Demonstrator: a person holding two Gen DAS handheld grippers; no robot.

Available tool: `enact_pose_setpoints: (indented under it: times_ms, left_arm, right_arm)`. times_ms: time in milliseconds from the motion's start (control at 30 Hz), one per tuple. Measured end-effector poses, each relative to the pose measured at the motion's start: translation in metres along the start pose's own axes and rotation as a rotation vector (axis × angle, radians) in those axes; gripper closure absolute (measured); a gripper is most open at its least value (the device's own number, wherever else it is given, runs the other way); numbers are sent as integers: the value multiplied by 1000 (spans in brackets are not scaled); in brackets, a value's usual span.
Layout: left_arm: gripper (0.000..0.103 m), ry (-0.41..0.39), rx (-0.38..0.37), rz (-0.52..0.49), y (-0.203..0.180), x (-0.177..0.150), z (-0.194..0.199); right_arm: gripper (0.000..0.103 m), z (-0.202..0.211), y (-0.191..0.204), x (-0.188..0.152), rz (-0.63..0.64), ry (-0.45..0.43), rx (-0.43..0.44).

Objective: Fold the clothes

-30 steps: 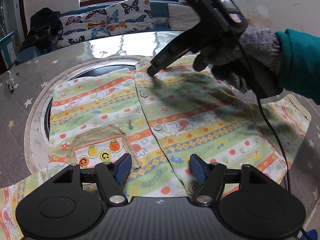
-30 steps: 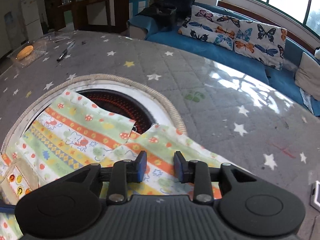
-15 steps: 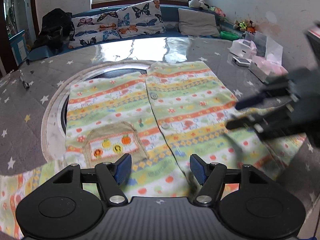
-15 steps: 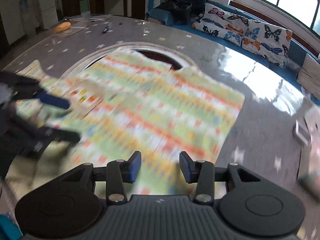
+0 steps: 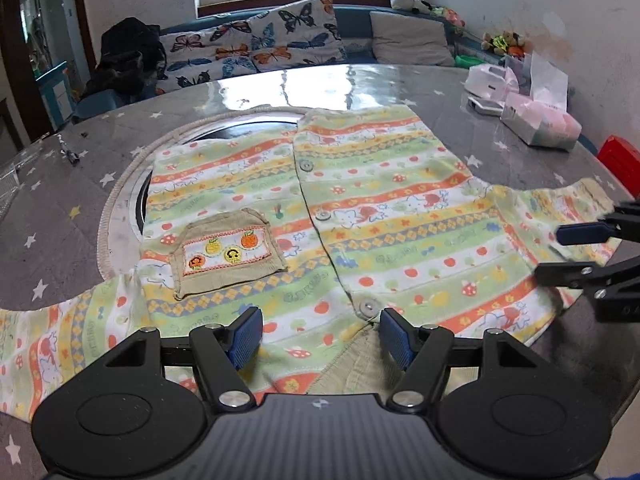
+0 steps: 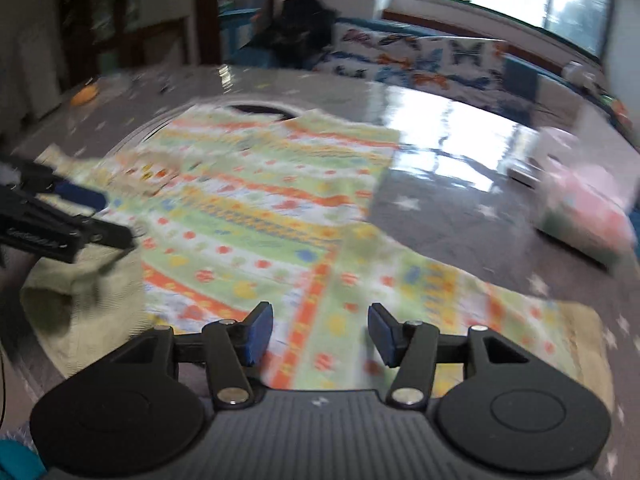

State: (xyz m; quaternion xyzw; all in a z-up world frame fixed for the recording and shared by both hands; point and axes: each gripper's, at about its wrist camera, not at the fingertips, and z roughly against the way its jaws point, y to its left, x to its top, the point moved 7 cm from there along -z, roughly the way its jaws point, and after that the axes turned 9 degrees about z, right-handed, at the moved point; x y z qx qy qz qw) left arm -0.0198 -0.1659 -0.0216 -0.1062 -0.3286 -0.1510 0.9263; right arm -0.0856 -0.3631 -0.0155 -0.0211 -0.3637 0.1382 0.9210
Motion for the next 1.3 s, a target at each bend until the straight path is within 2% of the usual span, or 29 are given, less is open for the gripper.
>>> enact_pose_setpoints:
  times_ms: [367, 600, 967, 1033, 1100, 1133, 1167, 1200, 1300]
  left_arm:
    - [34, -31, -7, -25, -23, 0, 13]
    - [33, -23, -17, -34, -33, -4, 13]
    - [30, -15, -5, -36, -36, -2, 11]
    - [30, -14, -2, -32, -35, -2, 11]
    - [30, -13, 1, -30, -35, -2, 10]
    - [30, -13, 1, -29, -35, -2, 10]
    - [30, -13, 0, -29, -35, -2, 10]
    - [29, -12, 0, -30, -36, -2, 9]
    - [29, -9, 3, -32, -36, -4, 8]
  right_arm:
    - [48, 34, -85, -67, -259, -6, -221]
    - [48, 46, -146, -93, -395, 7, -371]
    - [50, 28, -171, -99, -468, 7, -391]
    - [55, 28, -170, -98, -474, -1, -385]
    - [65, 28, -169, -97, -481, -13, -373]
    - [74, 29, -169, -97, -485, -18, -367]
    - [87, 29, -168, -96, -490, -25, -359]
    - [91, 29, -168, -95, -501, -35, -347]
    - [94, 34, -165, -88, -505, -65, -349]
